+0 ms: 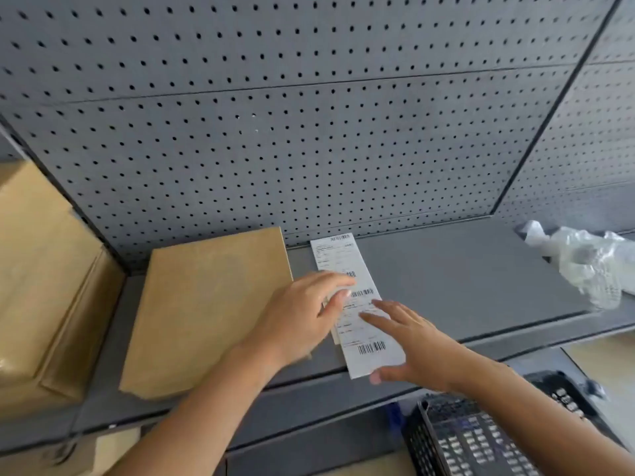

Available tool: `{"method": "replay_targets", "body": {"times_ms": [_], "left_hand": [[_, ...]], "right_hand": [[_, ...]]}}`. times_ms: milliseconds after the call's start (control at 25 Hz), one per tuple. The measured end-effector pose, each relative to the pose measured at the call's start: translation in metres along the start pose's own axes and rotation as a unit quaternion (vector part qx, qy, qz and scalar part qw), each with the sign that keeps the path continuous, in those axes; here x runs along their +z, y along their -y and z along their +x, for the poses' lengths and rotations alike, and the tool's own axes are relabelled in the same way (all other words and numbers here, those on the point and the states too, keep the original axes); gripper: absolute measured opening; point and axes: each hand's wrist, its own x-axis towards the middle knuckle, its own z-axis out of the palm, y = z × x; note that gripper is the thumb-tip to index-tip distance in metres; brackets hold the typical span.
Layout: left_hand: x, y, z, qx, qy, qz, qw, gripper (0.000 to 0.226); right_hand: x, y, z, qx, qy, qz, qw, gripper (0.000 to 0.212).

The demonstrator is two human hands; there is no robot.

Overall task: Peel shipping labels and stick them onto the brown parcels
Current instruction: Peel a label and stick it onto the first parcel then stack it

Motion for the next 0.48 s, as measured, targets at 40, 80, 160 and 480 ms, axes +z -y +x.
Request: {"method": "replay_targets", "body": {"times_ms": [40, 80, 160, 480], "left_hand": [[0.002, 0.003, 0.004, -0.011, 0.003, -0.008, 1.000, 0.029], [0.003, 0.005, 0.007, -0.023, 0.013, -0.011, 1.000, 0.029], [0.007, 0.012, 0.008, -0.051, 0.026, -0.024, 0.998, 0.029], [0.015, 0.025, 0.003, -0.102, 0.040, -0.077, 0.991, 0.025]], "right_hand": [[0.003, 0.000, 0.005, -0.010, 0.021, -0.042, 0.999, 0.101], [0.006, -0.001, 0.008, -0.020, 0.025, -0.078, 0.996, 0.101], [0.013, -0.005, 0.013, -0.030, 0.012, -0.096, 0.995, 0.090], [-0.001, -0.001, 0.000, -0.051, -0.057, -0.010, 0.997, 0.031]]}}
